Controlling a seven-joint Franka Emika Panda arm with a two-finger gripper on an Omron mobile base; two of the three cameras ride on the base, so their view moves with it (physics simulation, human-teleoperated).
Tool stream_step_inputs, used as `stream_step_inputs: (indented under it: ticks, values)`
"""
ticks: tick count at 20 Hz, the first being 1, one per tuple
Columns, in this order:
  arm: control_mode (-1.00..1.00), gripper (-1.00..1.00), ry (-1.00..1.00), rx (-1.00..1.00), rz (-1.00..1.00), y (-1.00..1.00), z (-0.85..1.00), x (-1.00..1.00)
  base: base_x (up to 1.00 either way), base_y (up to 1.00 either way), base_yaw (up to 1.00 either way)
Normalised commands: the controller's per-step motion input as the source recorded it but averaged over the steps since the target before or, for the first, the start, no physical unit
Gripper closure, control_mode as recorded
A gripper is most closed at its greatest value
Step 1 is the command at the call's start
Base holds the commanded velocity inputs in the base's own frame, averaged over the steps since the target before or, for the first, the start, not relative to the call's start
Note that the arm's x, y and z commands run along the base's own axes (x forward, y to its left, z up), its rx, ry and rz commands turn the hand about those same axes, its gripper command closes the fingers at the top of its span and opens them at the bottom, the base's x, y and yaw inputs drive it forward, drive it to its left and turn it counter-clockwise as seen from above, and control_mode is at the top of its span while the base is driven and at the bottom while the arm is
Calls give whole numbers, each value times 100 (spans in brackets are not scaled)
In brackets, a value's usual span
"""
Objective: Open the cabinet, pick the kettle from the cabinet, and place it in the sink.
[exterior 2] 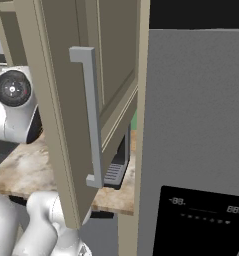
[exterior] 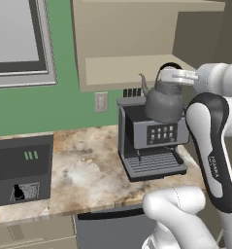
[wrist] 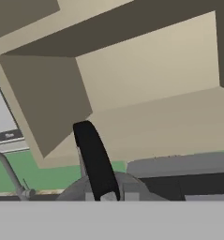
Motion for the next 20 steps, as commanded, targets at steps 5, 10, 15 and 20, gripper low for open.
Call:
stream_step_inputs:
  ticks: [5, 10, 15, 20]
  values:
    - [-100, 100, 0, 0, 0, 17, -23, -26, 0, 0, 0]
    - [-100, 100, 0, 0, 0, 15, -25, -24, 0, 0, 0]
    - [-100, 100, 3, 0, 0, 16, -23, -16, 0, 0, 0]
    - [-100, 100, 7, 0, 0, 22, -22, -10, 0, 0, 0]
